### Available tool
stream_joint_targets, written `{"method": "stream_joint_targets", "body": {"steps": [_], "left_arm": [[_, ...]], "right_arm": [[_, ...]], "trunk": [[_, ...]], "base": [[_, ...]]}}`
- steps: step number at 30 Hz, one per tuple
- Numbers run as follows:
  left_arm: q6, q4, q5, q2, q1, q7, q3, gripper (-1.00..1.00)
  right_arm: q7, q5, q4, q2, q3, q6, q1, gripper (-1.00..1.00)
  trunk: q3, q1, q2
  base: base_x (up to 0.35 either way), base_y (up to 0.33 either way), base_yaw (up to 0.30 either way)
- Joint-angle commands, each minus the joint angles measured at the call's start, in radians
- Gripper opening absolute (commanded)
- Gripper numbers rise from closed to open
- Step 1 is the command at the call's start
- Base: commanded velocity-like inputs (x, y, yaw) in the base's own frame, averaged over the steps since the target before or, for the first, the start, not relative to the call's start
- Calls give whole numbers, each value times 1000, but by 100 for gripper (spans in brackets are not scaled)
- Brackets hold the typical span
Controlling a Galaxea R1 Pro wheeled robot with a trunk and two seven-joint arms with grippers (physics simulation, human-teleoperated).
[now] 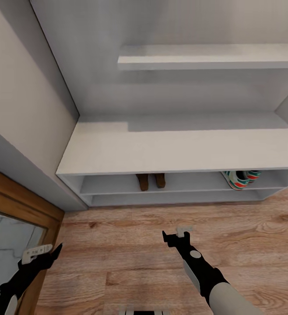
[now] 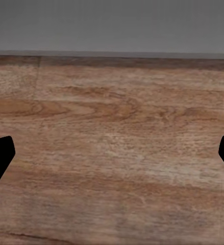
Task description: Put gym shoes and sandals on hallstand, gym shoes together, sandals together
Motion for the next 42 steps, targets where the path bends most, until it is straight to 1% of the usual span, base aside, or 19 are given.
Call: {"method": "stream_joint_targets", "body": {"steps": [1, 3, 8, 13, 15, 17, 18, 20, 23, 28, 34, 39, 42], "left_arm": [[0, 9, 0, 1, 0, 19, -1, 100], [0, 29, 0, 1, 1, 38, -2, 100], [0, 93, 0, 2, 1, 52, -2, 100], [-2, 211, 1, 2, 1, 57, -2, 100], [-2, 297, -1, 2, 1, 58, -2, 100], [-4, 339, -2, 2, 1, 58, -3, 100], [-10, 377, -2, 2, 2, 58, -3, 100], [-31, 426, -3, 2, 2, 58, -3, 100], [-65, 479, -3, 2, 2, 58, -3, 100], [-115, 544, -3, 2, 2, 59, -3, 100], [-163, 603, -2, 2, 2, 61, -3, 100], [-193, 630, -1, 3, 2, 63, -2, 100], [-199, 634, -1, 3, 2, 63, -2, 100]], "right_arm": [[0, 0, 0, 0, 0, 0, 0, 100], [0, 0, 0, 0, 0, 1, 0, 100], [0, 0, 2, 0, 1, 0, 0, 100], [0, 0, 26, 0, 1, 1, 0, 100], [0, 0, 42, 0, 1, 1, 0, 100], [0, 0, 46, 0, 1, 1, 0, 100], [1, 0, 49, 0, 1, 1, 0, 100], [0, 0, 52, 0, 1, 1, 0, 100], [0, 0, 60, 0, 1, 1, 0, 100], [0, 1, 86, 0, 1, 1, 0, 100], [1, 1, 96, 0, 1, 0, 0, 100], [0, 1, 98, 0, 2, 0, 0, 100], [1, 1, 98, 0, 2, 0, 0, 100]], "trunk": [[3, -4, 7], [10, -12, 21], [25, -31, 56], [41, -50, 91], [47, -58, 105], [53, -65, 119], [57, -69, 126], [63, -77, 140], [72, -88, 161], [88, -107, 196], [107, -130, 238], [122, -150, 273], [132, -161, 294]], "base": [[0, 0, 0], [0, 0, 0], [0, 0, 0], [0, 0, 0], [0, 0, 0], [0, 0, 0], [0, 0, 0], [0, 0, 0], [0, 0, 0], [0, 0, 0], [0, 0, 0], [0, 0, 0], [0, 0, 0]]}}
